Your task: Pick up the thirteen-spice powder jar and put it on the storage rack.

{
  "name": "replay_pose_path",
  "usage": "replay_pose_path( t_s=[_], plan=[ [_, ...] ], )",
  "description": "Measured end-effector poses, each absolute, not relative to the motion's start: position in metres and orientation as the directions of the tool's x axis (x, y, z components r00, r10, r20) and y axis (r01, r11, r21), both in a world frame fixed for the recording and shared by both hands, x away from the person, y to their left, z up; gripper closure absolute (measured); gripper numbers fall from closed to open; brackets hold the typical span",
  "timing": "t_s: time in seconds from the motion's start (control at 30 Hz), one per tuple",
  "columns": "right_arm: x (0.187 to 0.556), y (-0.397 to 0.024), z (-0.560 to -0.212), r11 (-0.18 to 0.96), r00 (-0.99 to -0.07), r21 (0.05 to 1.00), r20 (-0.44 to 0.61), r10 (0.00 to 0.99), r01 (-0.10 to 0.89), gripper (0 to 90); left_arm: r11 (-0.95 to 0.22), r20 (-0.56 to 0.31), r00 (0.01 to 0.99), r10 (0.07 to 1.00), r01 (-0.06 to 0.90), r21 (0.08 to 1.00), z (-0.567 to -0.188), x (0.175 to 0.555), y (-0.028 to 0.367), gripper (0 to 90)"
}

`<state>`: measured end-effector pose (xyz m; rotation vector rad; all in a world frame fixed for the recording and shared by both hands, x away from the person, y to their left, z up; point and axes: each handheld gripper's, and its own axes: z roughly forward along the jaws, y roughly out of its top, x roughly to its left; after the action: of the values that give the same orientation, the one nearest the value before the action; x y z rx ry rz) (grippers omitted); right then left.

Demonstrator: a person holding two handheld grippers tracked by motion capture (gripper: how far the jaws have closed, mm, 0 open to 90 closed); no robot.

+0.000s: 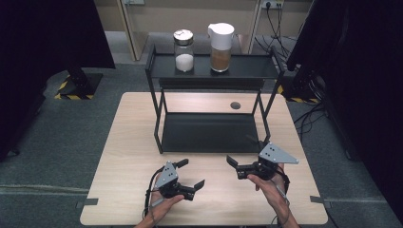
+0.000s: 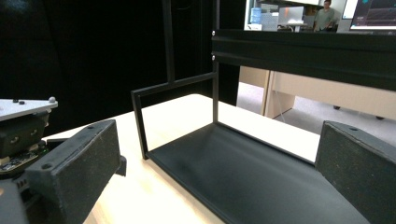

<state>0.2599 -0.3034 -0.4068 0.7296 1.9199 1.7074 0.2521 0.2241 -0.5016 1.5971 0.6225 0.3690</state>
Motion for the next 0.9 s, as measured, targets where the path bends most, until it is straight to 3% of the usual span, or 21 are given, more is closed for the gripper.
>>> replay_pose_path(
  t_s=[0.9],
  plan=[
    [0.249, -0.311, -0.444, 0.087, -0.757, 0.988, 0.043, 0.652, 0.131, 0.5, -0.02, -0.131, 0.791, 0.598, 0.178, 0.984, -0.502, 0.253, 0.226, 0.4]
  ],
)
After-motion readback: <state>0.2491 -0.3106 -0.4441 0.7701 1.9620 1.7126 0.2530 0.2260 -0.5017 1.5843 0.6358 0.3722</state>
